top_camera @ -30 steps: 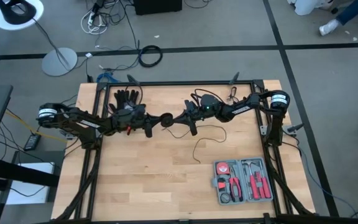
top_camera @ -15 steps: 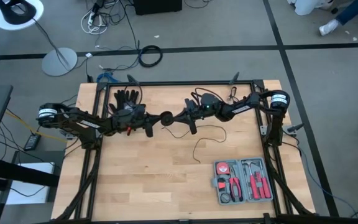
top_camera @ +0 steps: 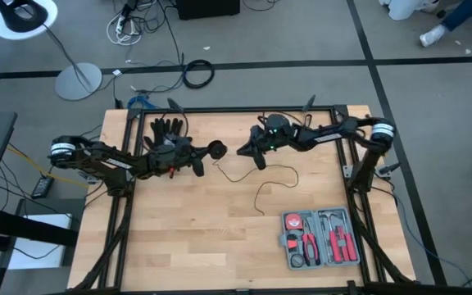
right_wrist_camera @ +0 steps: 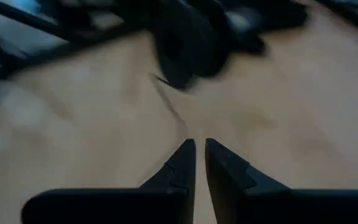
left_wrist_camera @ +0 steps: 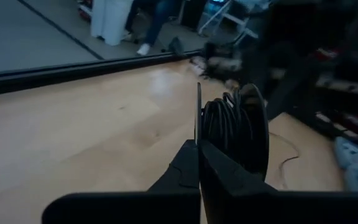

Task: Coil cords
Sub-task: Coil the black wire

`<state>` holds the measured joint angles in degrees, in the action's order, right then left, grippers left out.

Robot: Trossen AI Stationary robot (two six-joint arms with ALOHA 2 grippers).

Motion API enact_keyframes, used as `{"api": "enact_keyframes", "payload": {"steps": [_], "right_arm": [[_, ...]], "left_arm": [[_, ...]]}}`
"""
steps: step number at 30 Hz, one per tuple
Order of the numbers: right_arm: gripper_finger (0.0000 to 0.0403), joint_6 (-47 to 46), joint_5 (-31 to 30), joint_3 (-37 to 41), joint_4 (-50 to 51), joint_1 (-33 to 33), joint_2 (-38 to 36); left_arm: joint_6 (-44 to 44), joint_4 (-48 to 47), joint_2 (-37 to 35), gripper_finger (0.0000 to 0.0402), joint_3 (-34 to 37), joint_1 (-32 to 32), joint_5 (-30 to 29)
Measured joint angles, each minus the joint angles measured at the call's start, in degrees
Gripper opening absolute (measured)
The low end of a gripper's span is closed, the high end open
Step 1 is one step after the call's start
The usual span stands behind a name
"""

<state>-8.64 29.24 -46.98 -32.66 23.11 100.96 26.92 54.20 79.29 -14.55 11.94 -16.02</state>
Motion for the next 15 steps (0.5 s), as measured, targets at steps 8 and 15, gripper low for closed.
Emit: {"api": "enact_keyframes", "payload": {"steps": [8,15], "right_arm": [[0.0018,7.27,-23.8,0.02,30.06,-3.26,-11.71],[0.0002,0.07,-31.12,0.63,20.19,-9.92,-3.38]], "left_arm": [[-0.11,-0.91,0.0,0.0,0.07,0.02,-4.77],[-0.11,-2.24,0.0,0.0,0.09,0.04,-7.99]]}}
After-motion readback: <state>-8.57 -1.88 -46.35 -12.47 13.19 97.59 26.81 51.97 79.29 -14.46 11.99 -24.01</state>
